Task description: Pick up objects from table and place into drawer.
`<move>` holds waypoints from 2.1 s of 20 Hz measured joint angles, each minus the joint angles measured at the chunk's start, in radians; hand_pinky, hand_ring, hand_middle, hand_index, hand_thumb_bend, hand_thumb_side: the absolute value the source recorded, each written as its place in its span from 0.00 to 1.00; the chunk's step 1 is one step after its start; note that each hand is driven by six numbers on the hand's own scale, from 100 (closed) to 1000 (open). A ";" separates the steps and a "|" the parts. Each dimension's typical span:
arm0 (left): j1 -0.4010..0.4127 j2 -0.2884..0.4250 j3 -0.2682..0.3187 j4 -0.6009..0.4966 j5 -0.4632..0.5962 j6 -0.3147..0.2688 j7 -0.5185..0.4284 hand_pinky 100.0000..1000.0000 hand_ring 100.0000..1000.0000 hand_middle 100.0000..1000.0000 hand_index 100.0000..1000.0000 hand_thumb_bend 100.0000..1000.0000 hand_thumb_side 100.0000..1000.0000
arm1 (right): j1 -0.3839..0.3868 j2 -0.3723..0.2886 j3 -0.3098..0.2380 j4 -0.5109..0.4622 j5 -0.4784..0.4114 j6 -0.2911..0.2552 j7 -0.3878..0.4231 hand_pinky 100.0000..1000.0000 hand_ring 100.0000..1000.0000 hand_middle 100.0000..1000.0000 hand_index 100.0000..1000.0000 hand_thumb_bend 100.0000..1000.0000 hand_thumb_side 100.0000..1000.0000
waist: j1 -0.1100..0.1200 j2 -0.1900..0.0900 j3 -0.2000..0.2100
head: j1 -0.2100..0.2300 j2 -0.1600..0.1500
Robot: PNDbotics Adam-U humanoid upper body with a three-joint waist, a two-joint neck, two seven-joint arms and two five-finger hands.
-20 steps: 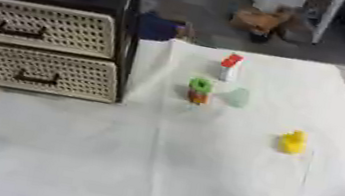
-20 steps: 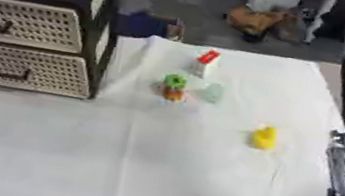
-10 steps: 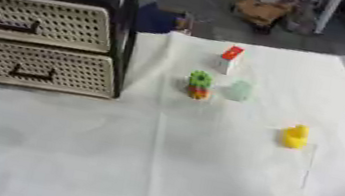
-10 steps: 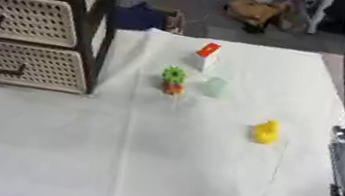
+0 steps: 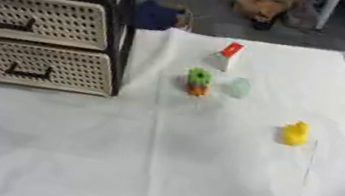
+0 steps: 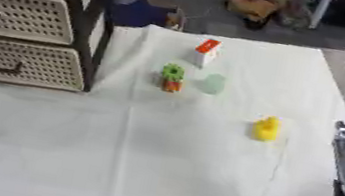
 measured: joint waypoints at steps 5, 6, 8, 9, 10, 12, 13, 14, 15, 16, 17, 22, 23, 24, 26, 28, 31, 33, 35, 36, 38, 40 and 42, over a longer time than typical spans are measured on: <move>0.000 0.028 -0.006 -0.002 0.002 0.021 -0.084 0.01 0.00 0.07 0.83 0.00 1.00 | -0.001 0.000 0.000 0.000 0.001 -0.001 -0.006 0.65 0.53 0.54 0.85 0.21 1.00 | -0.003 -0.007 -0.006 | -0.004 0.027; 0.000 0.031 -0.006 -0.002 0.009 0.025 -0.102 0.00 0.00 0.04 0.83 0.00 1.00 | -0.001 0.000 0.000 0.000 0.001 -0.001 -0.007 0.65 0.53 0.54 0.85 0.21 1.00 | -0.004 -0.008 -0.007 | -0.003 0.031; 0.000 0.036 -0.007 -0.002 0.024 0.030 -0.141 0.00 0.00 0.00 0.82 0.00 1.00 | -0.001 0.000 0.000 0.000 0.001 -0.001 -0.008 0.64 0.53 0.54 0.85 0.21 1.00 | -0.005 -0.009 -0.011 | -0.001 0.036; -0.001 0.041 -0.007 -0.002 0.033 0.031 -0.162 0.00 0.00 0.00 0.81 0.00 1.00 | -0.001 0.000 0.000 0.000 0.001 0.000 -0.008 0.64 0.53 0.54 0.85 0.21 1.00 | -0.005 -0.010 -0.012 | 0.000 0.040; -0.002 0.047 -0.007 -0.002 0.043 0.031 -0.184 0.00 0.00 0.00 0.80 0.00 1.00 | -0.001 0.000 0.000 0.000 0.001 0.000 -0.008 0.64 0.53 0.54 0.85 0.21 1.00 | -0.005 -0.013 -0.011 | 0.001 0.042; -0.015 0.062 -0.007 -0.002 0.065 0.027 -0.231 0.00 0.00 0.00 0.76 0.00 1.00 | -0.001 0.000 0.000 0.000 0.001 0.000 -0.008 0.64 0.53 0.54 0.85 0.21 1.00 | -0.005 -0.016 -0.010 | 0.001 0.043; -0.024 0.070 -0.007 -0.002 0.074 0.025 -0.256 0.00 0.00 0.00 0.75 0.00 1.00 | -0.001 0.000 0.000 0.000 0.001 0.000 -0.008 0.64 0.53 0.54 0.85 0.21 1.00 | -0.005 -0.016 -0.009 | 0.001 0.043; -0.034 0.079 -0.007 -0.002 0.082 0.024 -0.283 0.00 0.00 0.00 0.75 0.00 1.00 | -0.001 0.000 0.000 0.000 0.001 0.000 -0.008 0.64 0.53 0.54 0.85 0.22 1.00 | -0.005 -0.016 -0.007 | 0.001 0.043; -0.045 0.088 -0.007 -0.003 0.088 0.024 -0.310 0.00 0.00 0.00 0.76 0.00 1.00 | -0.001 0.000 0.000 0.000 0.001 0.000 -0.007 0.64 0.53 0.54 0.85 0.22 1.00 | -0.005 -0.016 -0.005 | 0.001 0.042; -0.056 0.096 -0.008 -0.003 0.095 0.025 -0.340 0.00 0.00 0.00 0.78 0.00 1.00 | -0.001 0.000 0.000 0.000 0.001 0.000 -0.007 0.64 0.53 0.54 0.85 0.22 1.00 | -0.005 -0.016 -0.004 | 0.001 0.042; -0.068 0.104 -0.012 -0.003 0.100 0.028 -0.371 0.00 0.00 0.00 0.79 0.00 1.00 | -0.001 0.000 0.001 0.000 0.002 0.000 -0.007 0.64 0.53 0.54 0.85 0.22 1.00 | -0.005 -0.016 -0.004 | 0.001 0.041; -0.132 0.123 -0.032 -0.003 0.126 0.065 -0.535 0.00 0.00 0.00 0.82 0.00 1.00 | 0.000 0.000 0.001 0.000 0.002 0.002 -0.004 0.64 0.53 0.54 0.85 0.23 1.00 | -0.005 -0.016 -0.002 | 0.006 0.018; -0.145 0.123 -0.038 -0.003 0.131 0.077 -0.569 0.00 0.00 0.00 0.84 0.00 1.00 | 0.000 0.000 0.001 0.000 0.002 0.003 -0.004 0.64 0.53 0.54 0.85 0.23 1.00 | -0.005 -0.016 -0.001 | 0.007 0.013; -0.159 0.123 -0.043 -0.003 0.134 0.090 -0.603 0.00 0.00 0.00 0.85 0.00 1.00 | 0.000 0.000 0.001 0.000 0.002 0.004 -0.003 0.64 0.53 0.54 0.85 0.23 1.00 | -0.005 -0.016 -0.001 | 0.008 0.007; -0.187 0.123 -0.057 -0.003 0.140 0.116 -0.677 0.00 0.00 0.00 0.86 0.00 1.00 | 0.000 0.000 0.001 0.000 0.002 0.004 -0.002 0.64 0.53 0.54 0.85 0.23 1.00 | -0.005 -0.018 -0.001 | 0.009 -0.001; -0.219 0.121 -0.071 -0.004 0.146 0.143 -0.742 0.00 0.00 0.00 0.88 0.00 1.00 | 0.000 0.000 0.001 0.000 0.002 0.005 -0.001 0.64 0.53 0.54 0.85 0.23 1.00 | -0.005 -0.019 -0.001 | 0.009 -0.006; -0.260 0.115 -0.092 -0.006 0.147 0.176 -0.812 0.00 0.00 0.00 0.90 0.00 1.00 | 0.001 0.000 0.001 0.000 0.002 0.005 0.002 0.64 0.52 0.54 0.85 0.23 1.00 | -0.003 -0.019 -0.001 | 0.009 -0.012; -0.287 0.105 -0.106 -0.008 0.144 0.193 -0.842 0.00 0.00 0.00 0.91 0.00 1.00 | 0.003 0.000 0.002 0.000 0.002 0.006 0.004 0.64 0.52 0.54 0.85 0.23 1.00 | -0.002 -0.019 -0.001 | 0.009 -0.015; -0.307 0.098 -0.118 -0.008 0.136 0.204 -0.862 0.00 0.00 0.00 0.93 0.00 1.00 | 0.008 0.000 0.003 0.000 0.002 0.007 0.005 0.64 0.53 0.54 0.85 0.23 1.00 | -0.002 -0.020 -0.001 | 0.010 -0.020; -0.318 0.093 -0.124 -0.008 0.130 0.208 -0.869 0.00 0.00 0.00 0.94 0.00 1.00 | 0.009 0.000 0.004 0.000 0.002 0.007 0.005 0.64 0.53 0.54 0.85 0.23 1.00 | -0.002 -0.021 -0.001 | 0.011 -0.020; -0.338 0.085 -0.134 -0.008 0.112 0.212 -0.879 0.00 0.00 0.00 0.95 0.00 1.00 | 0.009 0.000 0.006 0.000 0.002 0.007 0.006 0.64 0.53 0.54 0.85 0.23 1.00 | -0.002 -0.022 -0.001 | 0.014 -0.021; -0.350 0.077 -0.146 -0.008 0.094 0.215 -0.892 0.00 0.00 0.00 0.96 0.00 1.00 | 0.009 0.000 0.006 0.000 0.002 0.007 0.007 0.64 0.53 0.53 0.85 0.23 1.00 | 0.000 -0.023 -0.001 | 0.017 -0.024; -0.358 0.070 -0.159 -0.008 0.082 0.222 -0.909 0.00 0.00 0.00 0.96 0.00 1.00 | 0.009 0.000 0.006 0.000 0.002 0.007 0.008 0.64 0.53 0.53 0.85 0.23 1.00 | 0.001 -0.024 -0.002 | 0.018 -0.027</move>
